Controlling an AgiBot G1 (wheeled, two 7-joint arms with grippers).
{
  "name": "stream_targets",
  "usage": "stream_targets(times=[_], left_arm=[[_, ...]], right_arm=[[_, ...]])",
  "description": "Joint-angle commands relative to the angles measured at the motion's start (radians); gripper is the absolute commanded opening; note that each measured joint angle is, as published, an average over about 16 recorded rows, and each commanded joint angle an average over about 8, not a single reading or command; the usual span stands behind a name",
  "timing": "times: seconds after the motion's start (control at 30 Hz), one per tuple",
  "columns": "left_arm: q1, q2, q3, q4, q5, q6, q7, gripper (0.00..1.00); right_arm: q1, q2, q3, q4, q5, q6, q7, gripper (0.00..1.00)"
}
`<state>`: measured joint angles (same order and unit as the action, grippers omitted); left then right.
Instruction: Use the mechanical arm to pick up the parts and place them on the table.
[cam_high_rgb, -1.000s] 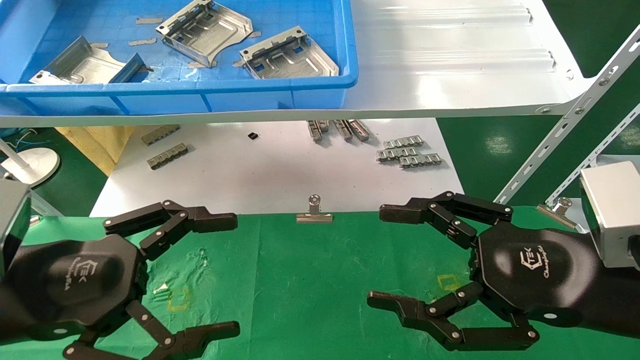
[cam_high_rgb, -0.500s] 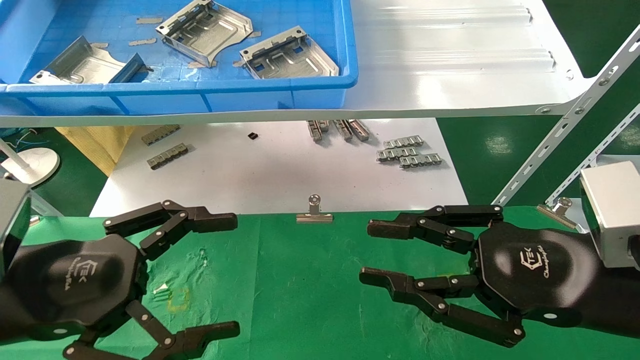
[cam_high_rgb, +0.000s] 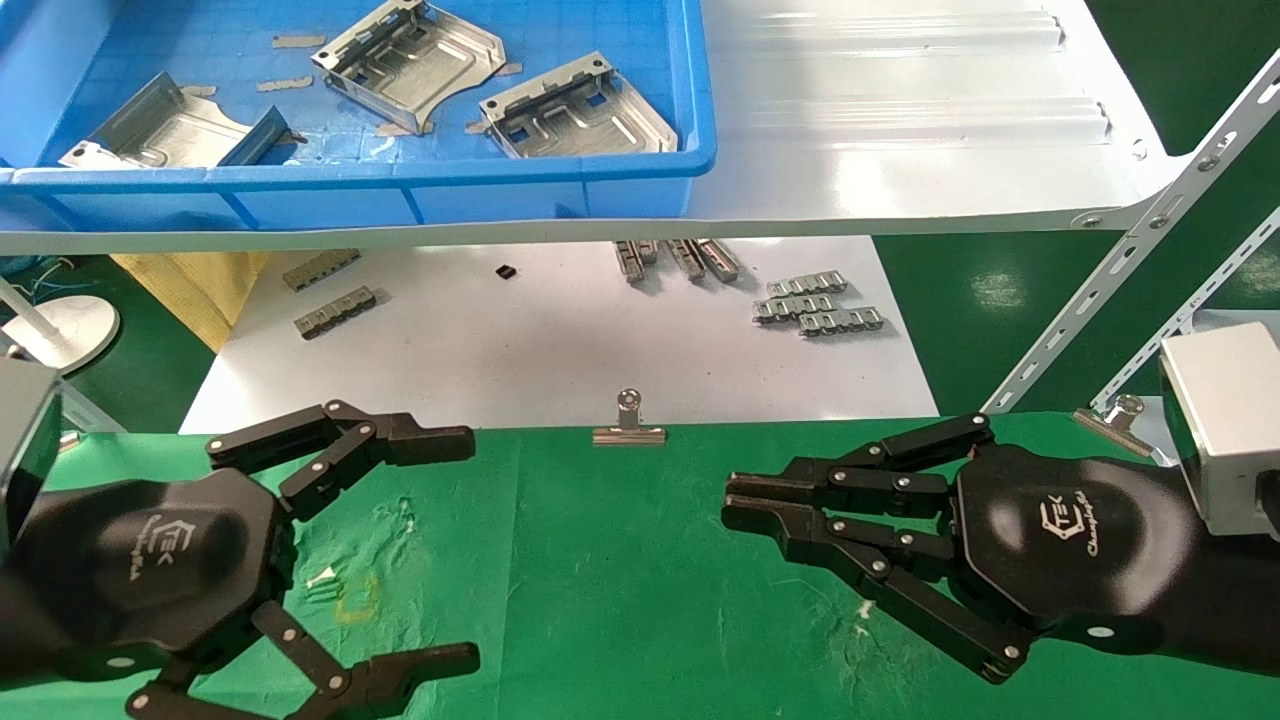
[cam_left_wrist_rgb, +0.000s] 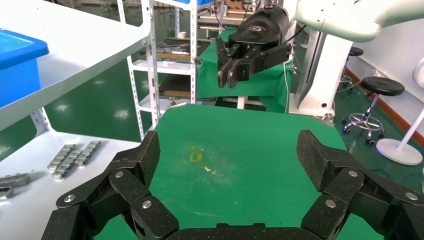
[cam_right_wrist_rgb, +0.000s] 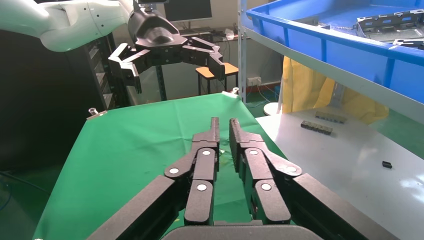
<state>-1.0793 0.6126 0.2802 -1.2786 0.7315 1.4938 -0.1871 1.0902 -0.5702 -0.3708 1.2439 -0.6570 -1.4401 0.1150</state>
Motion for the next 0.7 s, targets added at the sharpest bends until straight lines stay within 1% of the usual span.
stream_targets(times=[0.03, 0.2, 0.3, 0.37, 0.47, 0.6, 0.7], left_arm=[[0.001, 0.000, 0.000, -0.001, 0.000, 0.001, 0.001, 1.00], [-0.024, 0.002, -0.002, 0.003, 0.004, -0.013, -0.012, 1.00], [-0.091, 0.014, 0.000, 0.021, 0.024, -0.035, -0.034, 1.00], [-0.165, 0.033, 0.009, 0.048, 0.052, -0.050, -0.051, 1.00], [-0.306, 0.080, 0.038, 0.128, 0.121, -0.063, -0.073, 1.00], [-0.509, 0.168, 0.107, 0.301, 0.264, -0.087, -0.090, 1.00], [-0.639, 0.240, 0.162, 0.452, 0.379, -0.121, -0.083, 1.00]], right_arm=[[0.000, 0.000, 0.000, 0.000, 0.000, 0.000, 0.000, 0.00], [0.000, 0.000, 0.000, 0.000, 0.000, 0.000, 0.000, 0.00], [0.000, 0.000, 0.000, 0.000, 0.000, 0.000, 0.000, 0.00], [0.000, 0.000, 0.000, 0.000, 0.000, 0.000, 0.000, 0.00], [0.000, 0.000, 0.000, 0.000, 0.000, 0.000, 0.000, 0.00], [0.000, 0.000, 0.000, 0.000, 0.000, 0.000, 0.000, 0.00], [0.000, 0.000, 0.000, 0.000, 0.000, 0.000, 0.000, 0.00]])
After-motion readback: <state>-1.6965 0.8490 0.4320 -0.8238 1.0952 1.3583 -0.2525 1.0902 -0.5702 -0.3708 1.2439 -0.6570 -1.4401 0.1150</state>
